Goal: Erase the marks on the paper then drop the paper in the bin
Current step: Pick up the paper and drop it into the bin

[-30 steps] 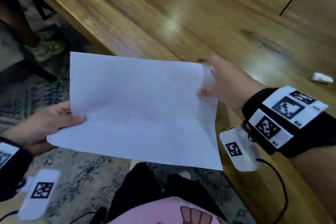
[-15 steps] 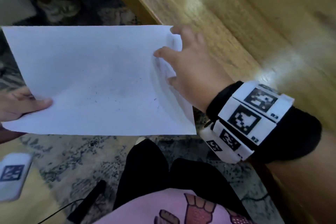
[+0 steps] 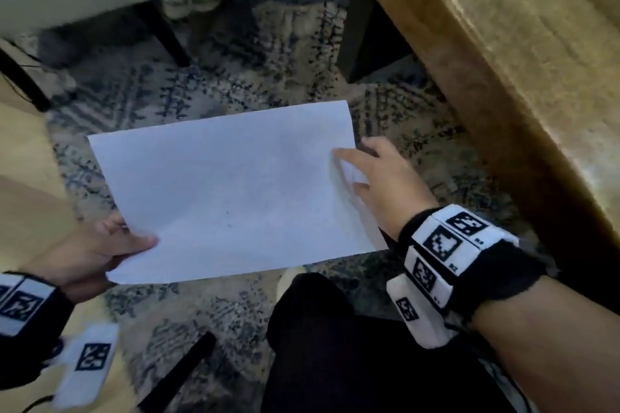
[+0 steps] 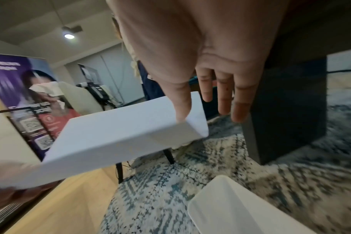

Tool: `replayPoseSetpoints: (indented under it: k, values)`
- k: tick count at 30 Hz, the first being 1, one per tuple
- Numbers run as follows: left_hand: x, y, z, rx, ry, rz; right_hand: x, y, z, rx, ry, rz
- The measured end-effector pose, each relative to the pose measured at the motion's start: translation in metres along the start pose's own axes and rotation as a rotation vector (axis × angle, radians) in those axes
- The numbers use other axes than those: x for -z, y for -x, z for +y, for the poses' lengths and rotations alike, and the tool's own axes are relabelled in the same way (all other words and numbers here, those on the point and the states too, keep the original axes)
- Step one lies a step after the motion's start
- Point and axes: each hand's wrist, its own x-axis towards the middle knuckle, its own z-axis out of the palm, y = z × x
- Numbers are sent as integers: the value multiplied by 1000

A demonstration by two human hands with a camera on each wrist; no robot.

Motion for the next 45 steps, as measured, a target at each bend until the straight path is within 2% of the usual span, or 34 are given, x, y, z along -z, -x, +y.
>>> replayPoseSetpoints:
  k: [2, 4, 6, 8, 10, 12, 14, 21, 23, 25, 27, 30, 35, 37, 39, 41, 43, 45]
  values:
    - [-6, -9, -1, 3, 83, -105, -15, -16, 7, -63, -58, -40]
    - [-3, -24, -11, 47, 171, -191, -33, -31, 17, -191, -243, -64]
    - [-2, -44, -26, 61, 235, -183, -57, -48, 32, -365, -431, -78]
    - [-7, -58, -34, 84, 270, -169, -79, -64, 47, -448, -438, -130]
    - [-12, -73, -42, 112, 302, -147, -101, -72, 58, -486, -450, -199]
    - [-14, -88, -54, 138, 311, -120, -122, -77, 66, -491, -557, -285]
    - [-20, -102, -60, 167, 328, -101, -141, -87, 76, -485, -547, -296]
    - [-49, -130, -76, 162, 333, -82, -177, -131, 114, -554, -417, -182]
    - [-61, -130, -78, 159, 321, -60, -182, -139, 124, -560, -280, -191]
    - [-76, -125, -78, 139, 294, -40, -184, -142, 131, -510, -100, -204]
    - [-92, -117, -73, 136, 290, -45, -185, -139, 126, -391, -37, -179]
    - [-113, -106, -67, 168, 341, -58, -193, -129, 102, -122, -43, -225]
    - [-136, -92, -58, 164, 413, -55, -200, -95, 46, 208, -178, -361]
    - [-143, -89, -57, 149, 400, -47, -201, -82, 29, 324, -207, -384]
    - [-148, -86, -53, 135, 380, -48, -202, -78, 19, 378, -250, -413]
    - [-149, -83, -50, 139, 397, -39, -211, -85, 32, 287, -278, -453]
    - [-145, -80, -46, 154, 424, -31, -217, -100, 60, 48, -291, -479]
    - [-139, -78, -43, 147, 408, -44, -213, -112, 83, -140, -250, -431]
